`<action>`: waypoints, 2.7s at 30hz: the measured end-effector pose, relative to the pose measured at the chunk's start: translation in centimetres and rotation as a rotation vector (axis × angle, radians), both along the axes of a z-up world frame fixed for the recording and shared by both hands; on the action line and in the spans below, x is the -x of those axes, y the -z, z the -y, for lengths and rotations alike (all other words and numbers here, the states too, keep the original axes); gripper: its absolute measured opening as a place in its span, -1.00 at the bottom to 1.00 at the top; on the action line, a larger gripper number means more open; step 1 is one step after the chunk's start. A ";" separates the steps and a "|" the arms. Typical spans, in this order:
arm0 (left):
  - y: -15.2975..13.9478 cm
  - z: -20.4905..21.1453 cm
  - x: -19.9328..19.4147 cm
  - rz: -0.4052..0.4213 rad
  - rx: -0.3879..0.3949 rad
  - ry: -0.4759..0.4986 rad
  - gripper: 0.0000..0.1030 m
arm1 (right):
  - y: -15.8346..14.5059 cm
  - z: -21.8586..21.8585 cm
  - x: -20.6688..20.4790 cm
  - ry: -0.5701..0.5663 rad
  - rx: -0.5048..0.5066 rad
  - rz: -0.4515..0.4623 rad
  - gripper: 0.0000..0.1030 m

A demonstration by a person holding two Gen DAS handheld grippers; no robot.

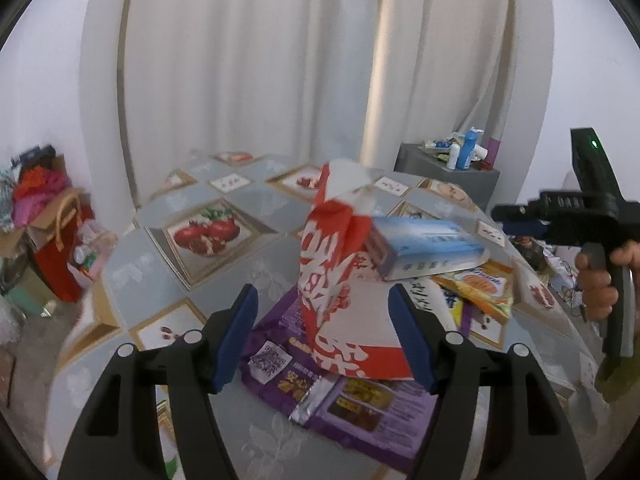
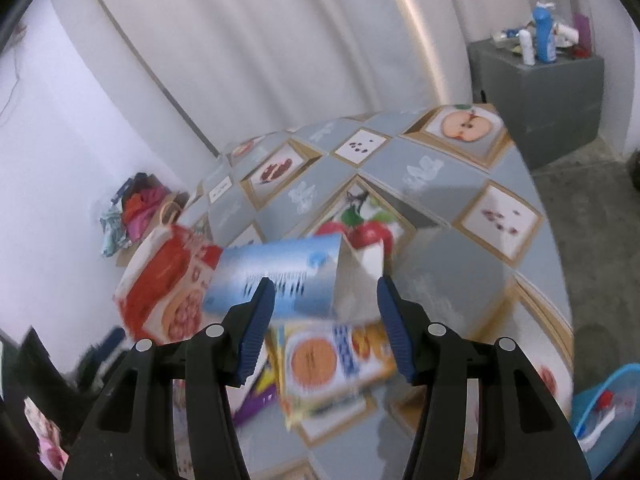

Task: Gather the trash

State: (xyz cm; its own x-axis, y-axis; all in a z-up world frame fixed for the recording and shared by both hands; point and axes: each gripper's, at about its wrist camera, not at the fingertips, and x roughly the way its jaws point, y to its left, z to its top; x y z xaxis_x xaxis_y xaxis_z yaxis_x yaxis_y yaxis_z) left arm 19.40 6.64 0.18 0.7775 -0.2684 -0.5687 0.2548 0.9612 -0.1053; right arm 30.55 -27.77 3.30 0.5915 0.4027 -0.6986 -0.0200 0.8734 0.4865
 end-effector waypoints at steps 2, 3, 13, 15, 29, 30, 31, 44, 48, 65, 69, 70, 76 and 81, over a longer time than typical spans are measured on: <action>0.7 0.3 -1.0 -0.029 0.019 0.001 0.27 | 0.5 -0.2 -2.0 0.005 0.013 -0.012 0.03; 1.0 0.2 -1.4 -0.034 0.029 0.002 0.27 | 0.9 -0.4 -3.3 -0.002 0.012 -0.021 0.07; 3.3 0.2 -4.3 -0.166 0.080 -0.012 -0.55 | 5.0 -1.2 -6.3 -0.016 -0.024 -0.126 -0.03; 3.7 0.4 -4.3 -0.197 0.077 0.008 -0.76 | 4.9 -1.8 -5.3 -0.025 -0.002 -0.131 -0.11; 3.9 1.2 0.4 -0.256 0.097 0.123 -0.87 | 4.3 -5.0 5.6 -0.022 0.112 -0.140 -0.40; 3.9 1.1 0.8 -0.260 0.099 0.127 -0.87 | 4.3 -5.0 6.7 -0.012 0.108 -0.144 -0.42; 3.8 1.2 1.4 -0.262 0.095 0.133 -0.87 | 4.3 -5.1 7.8 0.000 0.103 -0.148 -0.42; 1.8 -1.6 7.2 -0.206 0.083 0.103 -0.45 | 2.4 -3.7 15.6 0.095 -0.019 -0.108 -0.42; 0.2 -3.2 9.9 -0.166 0.122 0.102 -0.45 | 0.8 -3.8 16.7 0.082 -0.023 -0.062 -0.38; 1.4 0.5 12.6 -0.250 0.098 0.228 0.03 | -0.9 -9.0 15.7 -0.113 0.013 -0.005 0.10; 2.3 0.2 11.8 -0.281 0.102 0.213 0.04 | -0.4 -10.1 15.1 -0.141 0.042 -0.018 0.18; 2.5 0.2 11.6 -0.289 0.101 0.213 0.04 | -0.2 -10.2 15.0 -0.146 0.042 -0.023 0.20; 3.6 0.1 10.9 -0.337 0.101 0.207 0.04 | 0.3 -11.0 14.7 -0.157 0.070 -0.036 0.31; 3.7 0.2 10.9 -0.336 0.086 0.200 -0.06 | 0.3 -10.8 14.8 -0.131 0.091 -0.036 0.31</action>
State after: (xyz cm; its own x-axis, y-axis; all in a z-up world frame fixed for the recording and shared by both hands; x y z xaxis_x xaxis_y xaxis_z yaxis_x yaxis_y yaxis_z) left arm 8.54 6.44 -3.51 0.4797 -0.4534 -0.7512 0.3739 0.8801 -0.2925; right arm 15.71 -16.99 3.05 0.5119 0.4082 -0.7559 -0.1201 0.9052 0.4076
